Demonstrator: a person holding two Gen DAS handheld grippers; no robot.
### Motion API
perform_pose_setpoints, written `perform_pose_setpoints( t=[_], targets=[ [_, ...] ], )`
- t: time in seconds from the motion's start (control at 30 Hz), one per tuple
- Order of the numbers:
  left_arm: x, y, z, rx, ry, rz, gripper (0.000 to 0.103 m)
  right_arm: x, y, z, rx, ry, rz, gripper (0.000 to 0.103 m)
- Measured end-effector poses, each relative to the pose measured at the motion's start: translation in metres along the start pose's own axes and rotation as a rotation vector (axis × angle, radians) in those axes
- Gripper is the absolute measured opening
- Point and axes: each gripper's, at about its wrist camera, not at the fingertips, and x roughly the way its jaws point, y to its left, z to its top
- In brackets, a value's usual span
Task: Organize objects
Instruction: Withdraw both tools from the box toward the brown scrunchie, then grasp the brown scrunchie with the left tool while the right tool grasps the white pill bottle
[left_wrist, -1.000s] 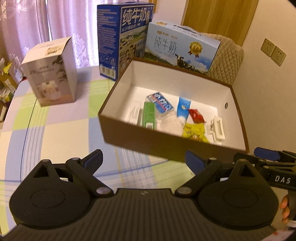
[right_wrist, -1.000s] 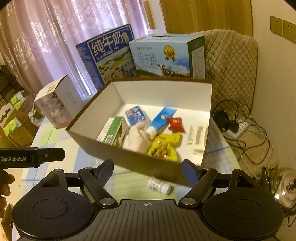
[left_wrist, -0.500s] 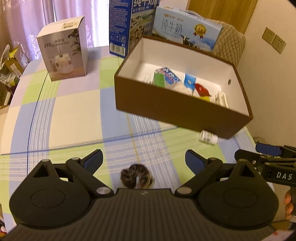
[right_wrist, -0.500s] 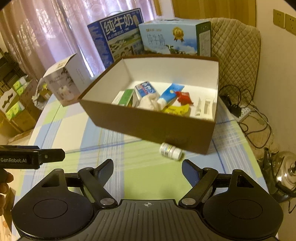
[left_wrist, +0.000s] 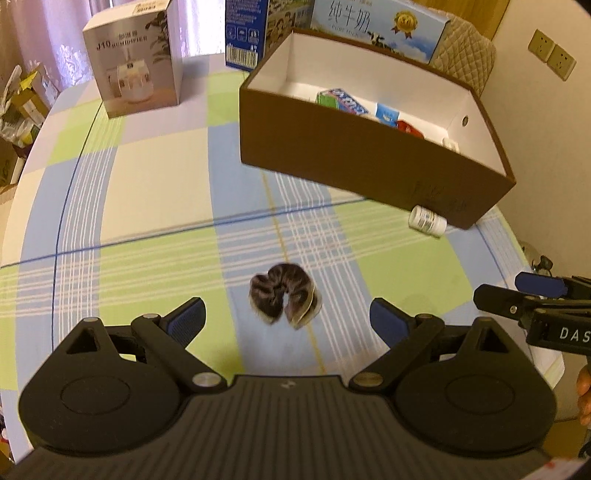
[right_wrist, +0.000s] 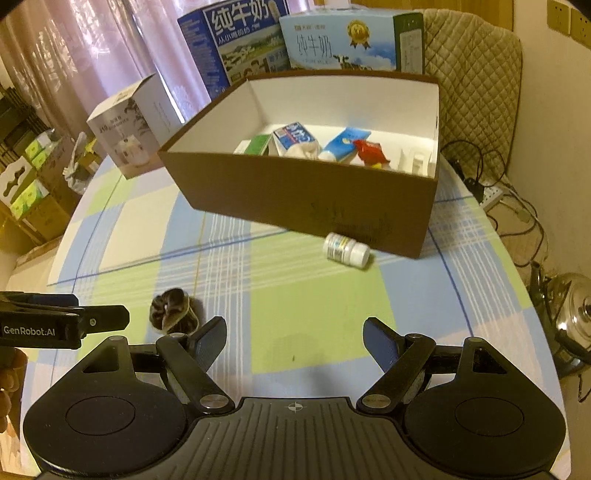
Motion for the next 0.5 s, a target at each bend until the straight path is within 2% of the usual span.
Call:
perform_pose_setpoints(
  t=[0.5],
  targets=[
    [0.014,-0.009,-0.014,0.026,0.037,0.009,0.093,0.013,-0.006,-0.015,0.011,0.052,0.002,0.078]
  ],
)
